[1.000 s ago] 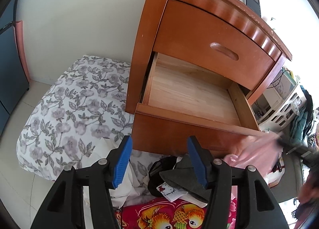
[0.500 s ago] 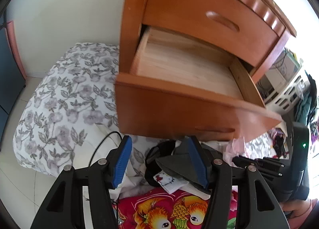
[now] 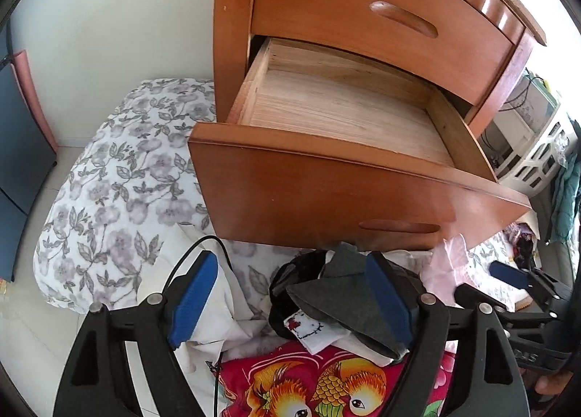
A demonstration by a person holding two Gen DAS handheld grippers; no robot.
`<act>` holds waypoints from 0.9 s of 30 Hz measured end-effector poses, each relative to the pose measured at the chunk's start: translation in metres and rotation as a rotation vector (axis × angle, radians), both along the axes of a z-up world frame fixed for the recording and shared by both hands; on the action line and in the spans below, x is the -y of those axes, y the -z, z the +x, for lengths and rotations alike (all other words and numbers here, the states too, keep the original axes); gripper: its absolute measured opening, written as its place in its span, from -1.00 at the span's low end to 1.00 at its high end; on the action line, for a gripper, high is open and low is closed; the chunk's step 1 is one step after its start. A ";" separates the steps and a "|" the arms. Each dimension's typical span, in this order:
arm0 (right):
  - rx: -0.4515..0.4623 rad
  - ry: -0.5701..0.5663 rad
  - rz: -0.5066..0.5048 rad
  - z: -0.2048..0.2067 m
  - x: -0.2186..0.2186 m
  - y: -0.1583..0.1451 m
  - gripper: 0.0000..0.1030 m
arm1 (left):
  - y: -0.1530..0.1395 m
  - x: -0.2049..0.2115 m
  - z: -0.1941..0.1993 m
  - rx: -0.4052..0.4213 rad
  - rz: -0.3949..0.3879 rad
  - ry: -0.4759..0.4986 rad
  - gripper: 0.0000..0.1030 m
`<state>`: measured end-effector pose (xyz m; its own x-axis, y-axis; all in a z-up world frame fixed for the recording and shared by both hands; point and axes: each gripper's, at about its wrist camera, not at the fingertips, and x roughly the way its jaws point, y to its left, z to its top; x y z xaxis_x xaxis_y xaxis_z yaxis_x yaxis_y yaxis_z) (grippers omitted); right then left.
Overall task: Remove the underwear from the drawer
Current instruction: 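Lower the pink shirt onto the bed and open the right gripper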
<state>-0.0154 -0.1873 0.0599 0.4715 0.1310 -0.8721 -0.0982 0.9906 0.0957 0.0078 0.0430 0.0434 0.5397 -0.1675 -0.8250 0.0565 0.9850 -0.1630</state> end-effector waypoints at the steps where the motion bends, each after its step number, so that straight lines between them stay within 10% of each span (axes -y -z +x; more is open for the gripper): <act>1: 0.009 0.000 0.003 0.000 0.001 -0.002 0.82 | 0.000 0.000 0.000 0.005 0.003 -0.010 0.71; 27: 0.306 0.151 0.010 -0.024 0.033 -0.083 1.00 | -0.052 0.022 -0.014 0.191 0.148 -0.022 1.00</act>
